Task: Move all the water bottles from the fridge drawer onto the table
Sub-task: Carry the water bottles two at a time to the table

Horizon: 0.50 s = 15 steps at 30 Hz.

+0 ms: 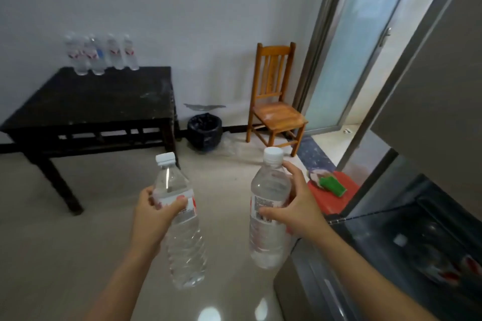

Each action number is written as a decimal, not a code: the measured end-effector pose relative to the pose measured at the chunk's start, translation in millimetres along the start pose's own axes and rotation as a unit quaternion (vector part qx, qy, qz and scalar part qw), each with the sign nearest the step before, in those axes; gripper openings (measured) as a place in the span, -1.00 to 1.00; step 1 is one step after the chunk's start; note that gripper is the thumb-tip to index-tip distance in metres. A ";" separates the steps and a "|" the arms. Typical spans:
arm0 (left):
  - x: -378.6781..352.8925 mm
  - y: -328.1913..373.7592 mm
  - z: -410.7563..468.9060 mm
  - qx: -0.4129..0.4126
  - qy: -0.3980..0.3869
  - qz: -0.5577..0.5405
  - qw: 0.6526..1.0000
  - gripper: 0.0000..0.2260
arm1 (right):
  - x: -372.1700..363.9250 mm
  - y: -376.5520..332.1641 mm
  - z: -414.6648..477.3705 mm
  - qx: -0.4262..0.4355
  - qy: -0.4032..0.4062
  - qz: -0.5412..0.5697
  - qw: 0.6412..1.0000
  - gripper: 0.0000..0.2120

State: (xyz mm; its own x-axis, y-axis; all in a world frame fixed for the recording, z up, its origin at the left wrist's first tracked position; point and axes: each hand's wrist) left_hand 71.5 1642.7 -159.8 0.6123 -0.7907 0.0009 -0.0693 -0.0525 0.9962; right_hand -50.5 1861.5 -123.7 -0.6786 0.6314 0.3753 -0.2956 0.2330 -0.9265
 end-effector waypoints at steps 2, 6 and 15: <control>19.8 -4.1 -21.5 0.006 0.021 0.016 1.000 -0.38 | -9.0 0.4 2.0 0.009 -0.033 -0.005 0.999 -0.17; 63.5 -12.9 -59.9 0.007 0.064 0.033 0.997 -0.42 | -35.2 -0.1 9.9 0.023 -0.106 -0.035 0.993 -0.19; 162.6 -17.9 -131.7 -0.008 0.233 0.032 0.972 -0.47 | -127.7 -30.5 47.1 0.068 -0.239 -0.037 0.968 -0.17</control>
State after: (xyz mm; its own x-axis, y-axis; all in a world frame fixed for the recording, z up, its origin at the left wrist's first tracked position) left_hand 276.1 1595.4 -166.0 0.8974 -0.4300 0.0986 -0.1089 0.0005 0.9940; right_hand 13.5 1738.9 -142.0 -0.8761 0.1942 0.4412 -0.4192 0.1452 -0.8962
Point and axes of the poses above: each hand's wrist, its own z-axis towards the middle knuckle, its own x-axis out of the back of the hand, y = z × x, and after that the axes turned 13 degrees about -y, right-handed
